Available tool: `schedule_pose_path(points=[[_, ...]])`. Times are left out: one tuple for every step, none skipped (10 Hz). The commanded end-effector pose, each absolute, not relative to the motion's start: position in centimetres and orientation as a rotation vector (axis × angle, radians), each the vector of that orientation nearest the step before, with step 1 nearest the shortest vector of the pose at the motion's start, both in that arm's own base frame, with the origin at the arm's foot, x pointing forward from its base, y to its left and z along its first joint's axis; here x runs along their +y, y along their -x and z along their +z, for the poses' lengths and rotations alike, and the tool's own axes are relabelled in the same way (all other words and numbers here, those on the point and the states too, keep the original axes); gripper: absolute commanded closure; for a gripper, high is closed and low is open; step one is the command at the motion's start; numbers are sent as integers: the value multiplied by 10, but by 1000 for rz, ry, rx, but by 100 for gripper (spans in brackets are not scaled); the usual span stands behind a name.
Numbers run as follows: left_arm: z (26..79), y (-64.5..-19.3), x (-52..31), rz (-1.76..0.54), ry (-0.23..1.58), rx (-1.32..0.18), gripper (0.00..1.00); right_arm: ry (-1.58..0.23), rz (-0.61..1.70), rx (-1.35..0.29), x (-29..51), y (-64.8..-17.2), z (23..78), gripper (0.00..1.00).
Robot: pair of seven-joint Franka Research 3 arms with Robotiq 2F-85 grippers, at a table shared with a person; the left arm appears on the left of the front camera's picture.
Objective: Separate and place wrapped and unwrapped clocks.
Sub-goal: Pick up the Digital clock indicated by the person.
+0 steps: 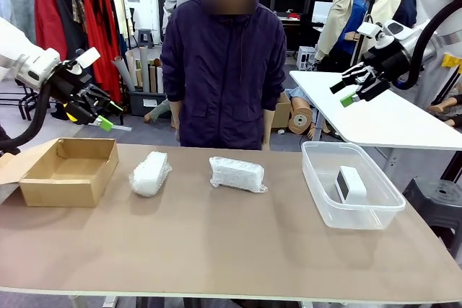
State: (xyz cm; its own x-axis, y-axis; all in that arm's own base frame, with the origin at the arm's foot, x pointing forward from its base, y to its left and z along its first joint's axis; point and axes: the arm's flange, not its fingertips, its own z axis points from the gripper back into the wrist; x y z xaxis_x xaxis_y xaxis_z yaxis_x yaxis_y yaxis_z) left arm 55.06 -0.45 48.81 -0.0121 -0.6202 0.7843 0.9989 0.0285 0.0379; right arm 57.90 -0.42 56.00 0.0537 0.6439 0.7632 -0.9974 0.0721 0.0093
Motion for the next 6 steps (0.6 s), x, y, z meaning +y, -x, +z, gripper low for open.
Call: schedule_pose_path(points=[[489, -550, -5, -1446, 669, -745, 0, -643, 1407, -676, -3, -576, 562, 0], [489, -550, -5, -1446, 669, -745, 0, -643, 1407, -676, -3, -576, 562, 0], [489, -550, -5, -1446, 669, -745, 0, -643, 1407, -676, -3, -576, 562, 0], [489, -550, -5, -1446, 669, -745, 0, -643, 1407, -676, -3, -576, 562, 0], [489, -550, -5, -1446, 669, -745, 0, -643, 1407, -676, -3, -576, 562, 0], [489, -550, -5, -1446, 669, -745, 0, -643, 1407, -676, -3, -576, 562, 0]])
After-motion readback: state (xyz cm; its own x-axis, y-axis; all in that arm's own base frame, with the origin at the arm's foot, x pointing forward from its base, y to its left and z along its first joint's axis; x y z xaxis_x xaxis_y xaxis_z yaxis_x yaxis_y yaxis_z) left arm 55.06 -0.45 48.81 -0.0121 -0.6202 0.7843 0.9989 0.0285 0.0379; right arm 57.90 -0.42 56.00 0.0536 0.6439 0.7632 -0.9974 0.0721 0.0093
